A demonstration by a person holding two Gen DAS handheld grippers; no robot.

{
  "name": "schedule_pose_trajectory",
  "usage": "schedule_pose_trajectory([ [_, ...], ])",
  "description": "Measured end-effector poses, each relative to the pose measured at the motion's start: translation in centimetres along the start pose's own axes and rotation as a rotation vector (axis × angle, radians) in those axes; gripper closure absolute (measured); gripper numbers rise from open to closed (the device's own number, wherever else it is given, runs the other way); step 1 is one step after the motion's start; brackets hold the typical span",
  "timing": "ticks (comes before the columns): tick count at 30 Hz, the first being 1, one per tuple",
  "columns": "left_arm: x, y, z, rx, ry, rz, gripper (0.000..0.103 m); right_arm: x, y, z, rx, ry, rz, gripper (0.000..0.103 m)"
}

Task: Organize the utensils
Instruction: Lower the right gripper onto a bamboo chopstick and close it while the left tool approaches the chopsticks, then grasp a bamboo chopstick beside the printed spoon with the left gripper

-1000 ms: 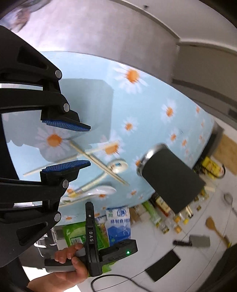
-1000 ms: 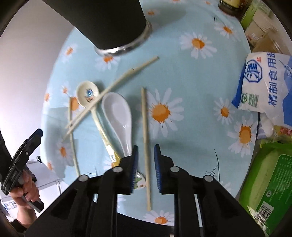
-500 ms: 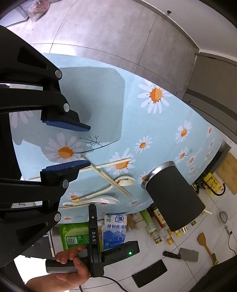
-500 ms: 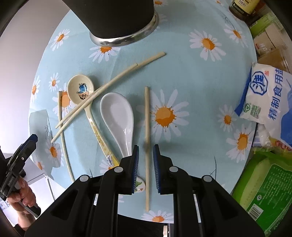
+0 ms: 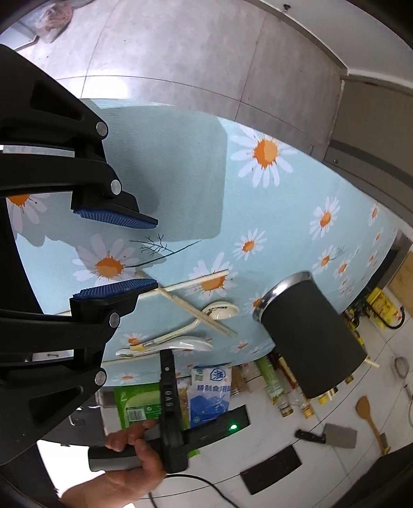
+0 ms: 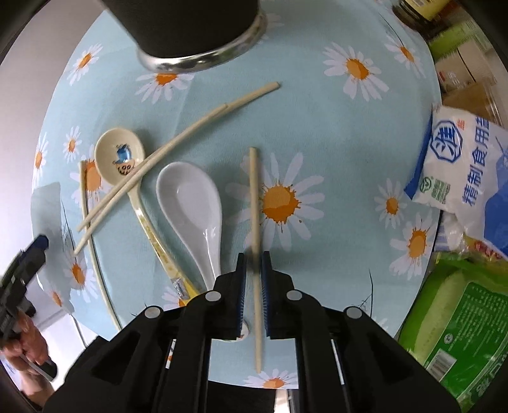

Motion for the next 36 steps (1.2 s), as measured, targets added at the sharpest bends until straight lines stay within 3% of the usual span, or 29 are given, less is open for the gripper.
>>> schedule_pose_trajectory([
  [6,0.3,-0.3,-0.8,0.028,0.0,0.007,0.072,0.0,-0.2,0.6,0.003,0.008,-0.004,0.097],
  [12,1.0,-0.1,-1.9,0.018,-0.009,0.016,0.072,-0.1,0.0,-1.7,0.021,-0.079,-0.026,0.097],
  [15,1.6,0.2,-2.8,0.017,-0.045,0.022,0.072,-0.4,0.4,-3.0,0.022,-0.125,-0.05,0.097],
  [21,2.5,0.9,-4.8,0.018,-0.154,0.027,0.072,-3.0,1.7,-5.7,0.02,-0.191,-0.184,0.097],
  [25,3.0,1.7,-6.2,0.027,-0.219,0.044,0.072,-4.9,2.4,-7.3,0.052,-0.31,-0.257,0.097],
  [33,4.4,1.7,-8.6,0.116,-0.384,0.101,0.072,-4.7,4.3,-9.2,0.056,-0.463,-0.305,0.097],
  [36,5.6,1.1,-9.7,0.147,-0.351,0.161,0.072,-4.6,5.3,-9.9,0.054,-0.518,-0.31,0.097],
])
Point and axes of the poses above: each gripper's, at about its wrist camera, not at the fingertips, and x roughly the way its jaws point, z to its left, y to its underside, the point moved 3 cm from there along x, roughly the way its jaws point, and after that the axes turned 15 degrees about y, right-handed, at the moved point
